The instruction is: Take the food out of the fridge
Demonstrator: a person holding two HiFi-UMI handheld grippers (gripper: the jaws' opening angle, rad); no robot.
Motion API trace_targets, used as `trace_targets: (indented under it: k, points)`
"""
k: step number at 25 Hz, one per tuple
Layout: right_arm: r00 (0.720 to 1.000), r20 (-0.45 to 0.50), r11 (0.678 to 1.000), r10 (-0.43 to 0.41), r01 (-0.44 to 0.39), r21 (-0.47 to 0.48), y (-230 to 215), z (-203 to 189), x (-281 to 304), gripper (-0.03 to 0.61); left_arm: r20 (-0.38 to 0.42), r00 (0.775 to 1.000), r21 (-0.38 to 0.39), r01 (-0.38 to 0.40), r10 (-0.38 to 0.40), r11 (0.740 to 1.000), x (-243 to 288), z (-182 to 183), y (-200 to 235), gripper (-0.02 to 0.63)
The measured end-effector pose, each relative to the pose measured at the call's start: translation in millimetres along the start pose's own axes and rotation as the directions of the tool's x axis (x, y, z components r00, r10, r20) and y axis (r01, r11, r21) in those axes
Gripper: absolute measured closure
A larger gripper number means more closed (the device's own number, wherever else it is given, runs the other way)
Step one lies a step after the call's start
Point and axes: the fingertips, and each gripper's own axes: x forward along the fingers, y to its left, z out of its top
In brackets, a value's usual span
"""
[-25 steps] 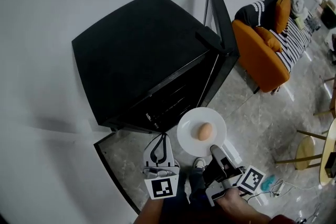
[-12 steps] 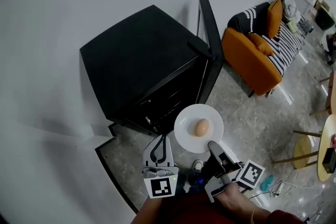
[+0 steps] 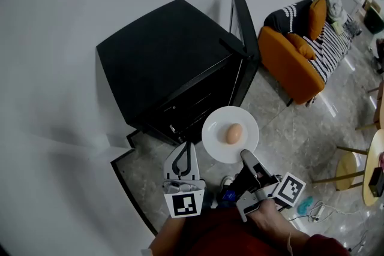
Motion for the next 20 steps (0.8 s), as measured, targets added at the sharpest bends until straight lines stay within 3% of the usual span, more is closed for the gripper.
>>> trace_targets:
  k: [1, 3, 6, 11, 13, 15, 16, 17, 20]
  points:
    - [1.0, -0.001, 1.0, 0.002, -0.002, -0.001, 0.7, -0.1, 1.3, 0.545, -0.001, 1.0, 0.016, 0.005, -0.005, 1.0, 0.5, 0.8, 0.6, 0.6]
    - [1.0, -0.005, 1.0, 0.004, -0.004, -0.002, 1.4, -0.1, 3.2, 0.545, -0.013, 0.999, 0.127, 0.042, -0.041, 0.991, 1.7, 2.9, -0.4, 0.6]
    - [1.0, -0.013, 1.0, 0.007, -0.007, -0.003, 1.8, 1.7, 4.9, 0.546, -0.044, 0.994, 0.279, 0.104, -0.095, 0.955, 4.8, 3.7, -5.1, 0.6]
    - [1.0, -0.017, 1.0, 0.004, -0.004, 0.005, -0.8, 0.7, 8.5, 0.546, -0.057, 0.993, 0.311, 0.12, -0.108, 0.943, 4.8, 2.0, -4.5, 0.6]
    - [1.0, -0.019, 1.0, 0.005, -0.005, 0.006, 0.2, 1.8, 10.5, 0.546, -0.049, 0.994, 0.281, 0.107, -0.098, 0.954, 6.7, 2.6, -3.5, 0.6]
    - [1.0, -0.022, 1.0, 0.005, -0.004, 0.005, 0.3, 1.9, 10.9, 0.546, -0.013, 0.999, 0.096, 0.037, -0.036, 0.995, 6.2, 1.6, -0.4, 0.6]
    - [1.0, -0.023, 1.0, 0.005, -0.004, 0.004, 0.3, 1.9, 10.4, 0.546, 0.0, 1.0, 0.012, 0.007, -0.007, 1.0, 5.5, 1.2, 0.7, 0.6]
    - [1.0, -0.023, 1.0, 0.005, -0.005, 0.004, 0.5, 1.8, 10.0, 0.546, 0.005, 1.0, -0.024, -0.006, 0.006, 1.0, 5.0, 1.2, 1.0, 0.6]
    - [1.0, -0.022, 1.0, 0.011, -0.011, 0.004, 1.4, 2.2, 9.7, 0.546, 0.007, 1.0, -0.017, -0.006, 0.006, 1.0, 4.8, 2.3, 0.7, 0.6]
